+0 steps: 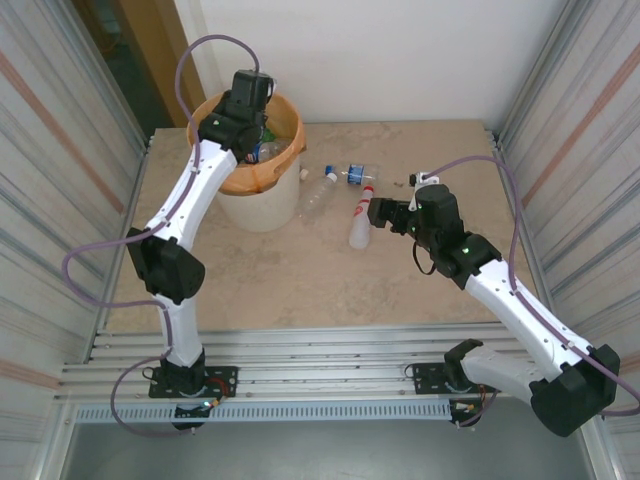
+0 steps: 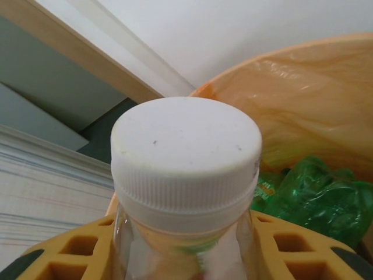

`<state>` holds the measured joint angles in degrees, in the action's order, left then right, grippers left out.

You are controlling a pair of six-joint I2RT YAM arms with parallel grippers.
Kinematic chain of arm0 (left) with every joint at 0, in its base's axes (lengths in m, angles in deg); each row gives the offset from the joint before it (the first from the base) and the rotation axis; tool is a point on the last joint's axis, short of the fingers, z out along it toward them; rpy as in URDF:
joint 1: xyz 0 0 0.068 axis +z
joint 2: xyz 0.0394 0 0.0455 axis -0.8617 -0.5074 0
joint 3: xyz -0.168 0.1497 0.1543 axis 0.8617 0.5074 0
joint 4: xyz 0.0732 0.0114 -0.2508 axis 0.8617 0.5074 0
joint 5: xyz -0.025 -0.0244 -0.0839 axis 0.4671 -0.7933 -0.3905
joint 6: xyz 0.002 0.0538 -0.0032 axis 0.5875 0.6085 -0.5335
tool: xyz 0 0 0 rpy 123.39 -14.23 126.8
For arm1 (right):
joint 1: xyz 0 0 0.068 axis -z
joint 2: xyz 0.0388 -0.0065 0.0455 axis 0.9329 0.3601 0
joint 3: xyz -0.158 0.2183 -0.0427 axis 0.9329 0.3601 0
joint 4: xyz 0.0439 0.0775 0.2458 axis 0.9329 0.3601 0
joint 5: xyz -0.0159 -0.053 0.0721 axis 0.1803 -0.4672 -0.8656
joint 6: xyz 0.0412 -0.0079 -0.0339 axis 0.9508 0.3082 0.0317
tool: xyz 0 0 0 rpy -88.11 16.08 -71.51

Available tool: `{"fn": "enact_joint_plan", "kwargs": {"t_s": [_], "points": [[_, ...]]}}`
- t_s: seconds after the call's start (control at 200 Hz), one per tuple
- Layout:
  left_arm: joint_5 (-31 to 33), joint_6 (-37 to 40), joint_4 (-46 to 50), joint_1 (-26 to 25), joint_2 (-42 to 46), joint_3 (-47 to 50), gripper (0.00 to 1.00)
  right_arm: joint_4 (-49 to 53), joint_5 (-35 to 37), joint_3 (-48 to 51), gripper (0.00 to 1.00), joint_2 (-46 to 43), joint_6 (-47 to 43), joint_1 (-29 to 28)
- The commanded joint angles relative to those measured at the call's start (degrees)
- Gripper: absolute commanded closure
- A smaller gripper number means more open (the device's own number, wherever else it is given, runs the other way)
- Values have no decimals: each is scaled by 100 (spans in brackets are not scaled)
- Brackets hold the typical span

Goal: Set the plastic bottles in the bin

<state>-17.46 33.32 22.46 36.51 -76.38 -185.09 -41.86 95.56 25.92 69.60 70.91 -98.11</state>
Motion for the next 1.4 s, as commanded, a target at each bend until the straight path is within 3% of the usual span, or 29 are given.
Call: {"fn": "enact_joint_plan", "kwargs": {"t_s": [0.0, 0.155, 0.271, 0.366, 0.902, 1.067, 1.297, 1.398], "points": [[269, 41, 67, 53, 9, 119, 76, 4, -14, 96, 2, -7, 131, 21], [102, -126, 238, 68, 14, 122, 61, 5, -14, 98, 2, -22, 132, 21], [-172, -294, 363, 68, 56, 88, 38, 18, -14, 96, 2, -35, 113, 21], [-406, -466, 503, 67, 99, 17, 30, 24, -5, 97, 2, -43, 116, 21], [-1772, -1484, 709, 42, 874, 238, 24, 378, 30, -166, 2, 363, 306, 29], [-2070, -1854, 576, -62, 1401, 575, 20, 799, -72, -467, 2, 931, 539, 38], [-2133, -2225, 71, -545, 2399, 1581, 2, 1338, -440, -1045, 2, 2085, 796, 47], [-2215, -2492, -255, -739, 2903, 2188, 1, 1528, -486, -1315, 2, 2555, 824, 67]]}}
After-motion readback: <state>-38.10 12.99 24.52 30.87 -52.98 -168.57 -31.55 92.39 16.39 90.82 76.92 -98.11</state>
